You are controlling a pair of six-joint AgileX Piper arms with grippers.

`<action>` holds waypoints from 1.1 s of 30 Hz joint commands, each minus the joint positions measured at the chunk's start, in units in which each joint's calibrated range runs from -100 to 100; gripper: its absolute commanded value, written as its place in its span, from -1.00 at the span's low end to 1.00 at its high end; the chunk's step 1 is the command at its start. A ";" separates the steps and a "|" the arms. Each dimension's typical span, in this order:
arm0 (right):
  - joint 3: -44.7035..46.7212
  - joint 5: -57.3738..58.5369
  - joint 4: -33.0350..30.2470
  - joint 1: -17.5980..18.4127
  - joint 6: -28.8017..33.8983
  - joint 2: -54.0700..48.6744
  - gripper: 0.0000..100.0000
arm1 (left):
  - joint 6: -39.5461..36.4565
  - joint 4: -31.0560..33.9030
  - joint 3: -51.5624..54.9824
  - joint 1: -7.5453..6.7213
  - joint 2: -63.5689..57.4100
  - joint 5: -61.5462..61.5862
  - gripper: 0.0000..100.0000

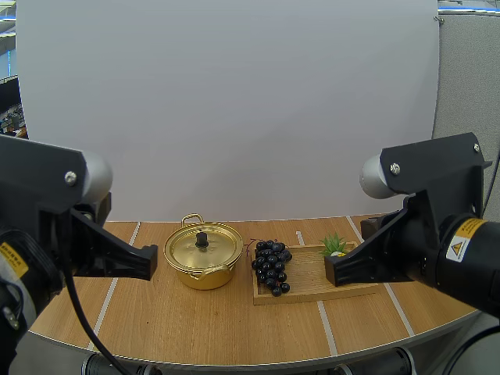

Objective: Open the pot, put the pineapple inside, and close it

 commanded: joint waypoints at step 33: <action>-0.64 -11.53 -6.09 -0.18 4.52 28.86 -0.84 | 4.21 -6.20 -0.43 0.02 41.41 -25.41 -0.71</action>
